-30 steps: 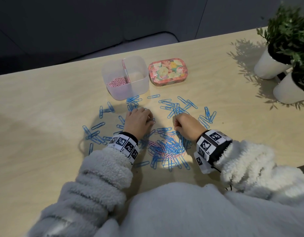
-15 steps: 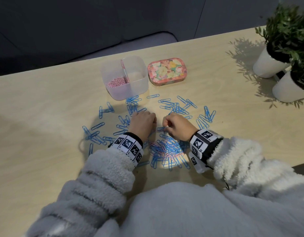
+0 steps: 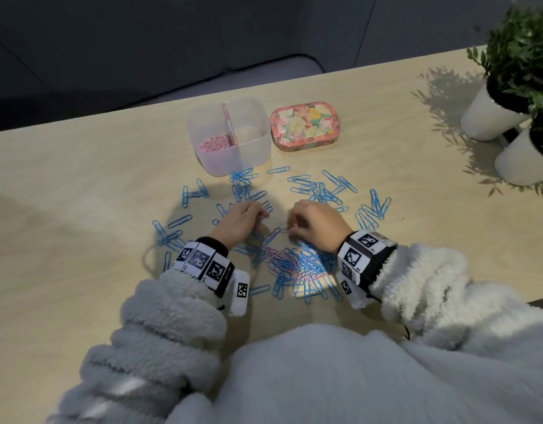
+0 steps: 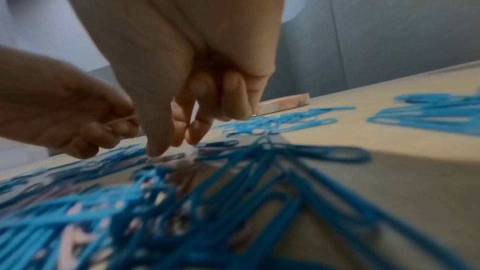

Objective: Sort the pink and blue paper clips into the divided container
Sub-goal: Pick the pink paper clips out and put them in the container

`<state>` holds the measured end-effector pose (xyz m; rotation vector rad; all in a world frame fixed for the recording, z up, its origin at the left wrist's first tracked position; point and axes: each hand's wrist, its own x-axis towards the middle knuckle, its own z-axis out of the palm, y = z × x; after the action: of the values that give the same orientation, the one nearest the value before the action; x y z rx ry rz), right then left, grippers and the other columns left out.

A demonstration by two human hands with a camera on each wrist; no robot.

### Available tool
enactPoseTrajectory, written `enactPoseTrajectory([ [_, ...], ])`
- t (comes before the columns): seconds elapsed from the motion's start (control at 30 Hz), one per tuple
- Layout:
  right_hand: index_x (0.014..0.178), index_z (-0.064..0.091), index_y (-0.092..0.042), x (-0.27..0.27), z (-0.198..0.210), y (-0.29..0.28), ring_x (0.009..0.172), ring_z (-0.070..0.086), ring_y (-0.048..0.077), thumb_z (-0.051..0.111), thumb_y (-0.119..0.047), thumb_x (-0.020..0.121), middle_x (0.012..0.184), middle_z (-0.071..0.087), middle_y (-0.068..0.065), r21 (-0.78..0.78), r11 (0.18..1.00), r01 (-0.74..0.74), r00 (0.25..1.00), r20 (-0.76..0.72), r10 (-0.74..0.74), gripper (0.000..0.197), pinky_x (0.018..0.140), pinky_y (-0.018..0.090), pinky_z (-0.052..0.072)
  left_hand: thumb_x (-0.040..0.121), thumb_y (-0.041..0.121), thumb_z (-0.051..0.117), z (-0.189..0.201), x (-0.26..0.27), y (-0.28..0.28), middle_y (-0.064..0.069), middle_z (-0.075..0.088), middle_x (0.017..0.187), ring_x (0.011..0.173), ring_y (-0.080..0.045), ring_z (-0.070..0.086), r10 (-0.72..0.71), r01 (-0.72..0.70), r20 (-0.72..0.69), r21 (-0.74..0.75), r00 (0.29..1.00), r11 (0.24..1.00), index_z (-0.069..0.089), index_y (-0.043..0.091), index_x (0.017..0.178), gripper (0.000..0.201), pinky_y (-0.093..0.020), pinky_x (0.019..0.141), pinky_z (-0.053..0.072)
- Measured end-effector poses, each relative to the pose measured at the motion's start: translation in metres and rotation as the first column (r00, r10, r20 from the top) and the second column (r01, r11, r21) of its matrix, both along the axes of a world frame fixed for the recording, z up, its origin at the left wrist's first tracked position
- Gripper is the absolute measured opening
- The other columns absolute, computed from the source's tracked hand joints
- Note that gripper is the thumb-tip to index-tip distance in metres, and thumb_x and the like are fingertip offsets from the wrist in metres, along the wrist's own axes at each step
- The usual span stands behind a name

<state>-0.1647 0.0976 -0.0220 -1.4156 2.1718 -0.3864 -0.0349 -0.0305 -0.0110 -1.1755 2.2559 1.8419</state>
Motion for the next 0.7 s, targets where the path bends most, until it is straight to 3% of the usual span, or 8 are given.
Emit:
enactPoseTrajectory([
  [0.1, 0.083, 0.061, -0.016, 0.003, -0.003, -0.004, 0.092, 0.059, 0.030, 0.063, -0.018, 0.078, 0.101, 0.060, 0.007, 0.049, 0.999, -0.005, 1.000, -0.007, 0.005, 0.006, 0.069, 0.028, 0.035, 0.094, 0.034, 0.047, 0.000, 0.003, 0.004, 0.000, 0.041, 0.060, 0.055, -0.013, 0.038, -0.128, 0.147, 0.107, -0.191, 0.986, 0.970, 0.047, 0.016, 0.063, 0.036, -0.027, 0.054, 0.030],
  [0.27, 0.079, 0.049, -0.016, 0.002, -0.004, -0.002, 0.086, 0.057, 0.033, 0.051, -0.005, 0.080, 0.099, 0.055, 0.013, 0.118, 0.991, -0.058, 0.997, -0.036, 0.063, 0.012, 0.072, 0.039, 0.045, 0.087, 0.028, 0.058, -0.009, 0.006, 0.013, 0.001, 0.056, 0.076, 0.077, -0.020, 0.054, -0.220, 0.362, 0.321, -0.502, 0.921, 0.785, 0.058, 0.013, 0.090, 0.015, -0.030, 0.065, 0.038],
  [0.37, 0.085, 0.049, -0.014, -0.010, -0.007, 0.006, 0.078, 0.055, 0.027, 0.045, -0.001, 0.082, 0.087, 0.058, 0.012, 0.017, 0.997, 0.081, 0.986, 0.144, -0.083, 0.014, 0.071, 0.033, 0.046, 0.084, 0.026, 0.060, -0.010, 0.006, 0.019, -0.006, 0.063, 0.093, 0.090, -0.024, 0.058, -0.220, 0.370, 0.325, -0.533, 0.920, 0.761, 0.060, 0.013, 0.089, 0.014, -0.034, 0.074, 0.044],
  [0.43, 0.090, 0.055, -0.007, -0.019, -0.001, 0.010, 0.067, 0.057, 0.017, 0.043, -0.002, 0.089, 0.082, 0.061, 0.013, -0.075, 0.934, 0.349, 0.880, 0.368, -0.299, 0.013, 0.058, 0.018, 0.046, 0.084, 0.025, 0.060, -0.011, 0.005, 0.019, -0.007, 0.063, 0.093, 0.090, -0.025, 0.058, -0.223, 0.363, 0.314, -0.512, 0.923, 0.779, 0.060, 0.012, 0.087, 0.013, -0.035, 0.074, 0.044],
  [0.5, 0.077, 0.058, -0.006, -0.028, 0.002, 0.016, 0.042, 0.048, 0.004, 0.038, -0.002, 0.090, 0.062, 0.053, 0.009, -0.017, 0.801, 0.599, 0.671, 0.556, -0.490, 0.024, 0.039, 0.015, 0.034, 0.085, 0.027, 0.058, -0.012, 0.004, 0.020, -0.008, 0.062, 0.092, 0.087, -0.024, 0.056, -0.226, 0.354, 0.299, -0.502, 0.927, 0.789, 0.060, 0.011, 0.087, 0.017, -0.034, 0.072, 0.042],
  [0.57, 0.059, 0.053, -0.010, -0.033, 0.001, 0.022, 0.032, 0.036, 0.014, 0.038, -0.004, 0.085, 0.051, 0.043, 0.009, 0.133, 0.696, 0.705, 0.413, 0.721, -0.556, 0.031, 0.038, 0.016, 0.022, 0.089, 0.028, 0.054, -0.013, 0.002, 0.019, -0.008, 0.061, 0.090, 0.085, -0.023, 0.053, -0.226, 0.344, 0.281, -0.504, 0.932, 0.792, 0.060, 0.008, 0.089, 0.021, -0.034, 0.072, 0.040],
  [0.6, 0.054, 0.050, -0.013, -0.034, -0.002, 0.025, 0.035, 0.035, 0.016, 0.041, -0.006, 0.084, 0.051, 0.042, 0.009, 0.153, 0.696, 0.701, 0.392, 0.734, -0.555, 0.033, 0.041, 0.016, 0.022, 0.091, 0.026, 0.052, -0.012, 0.000, 0.019, -0.008, 0.060, 0.091, 0.086, -0.024, 0.053, -0.220, 0.333, 0.271, -0.509, 0.937, 0.794, 0.060, 0.007, 0.091, 0.020, -0.034, 0.072, 0.040],
  [0.7, 0.058, 0.052, -0.021, -0.031, -0.009, 0.032, 0.051, 0.050, 0.017, 0.061, -0.020, 0.082, 0.055, 0.054, -0.002, 0.013, 0.888, 0.460, 0.800, 0.427, -0.421, 0.026, 0.051, 0.026, 0.039, 0.093, 0.022, 0.047, -0.007, -0.001, 0.016, -0.006, 0.053, 0.082, 0.077, -0.021, 0.048, -0.185, 0.265, 0.201, -0.514, 0.962, 0.816, 0.057, 0.006, 0.089, 0.019, -0.032, 0.069, 0.036],
])
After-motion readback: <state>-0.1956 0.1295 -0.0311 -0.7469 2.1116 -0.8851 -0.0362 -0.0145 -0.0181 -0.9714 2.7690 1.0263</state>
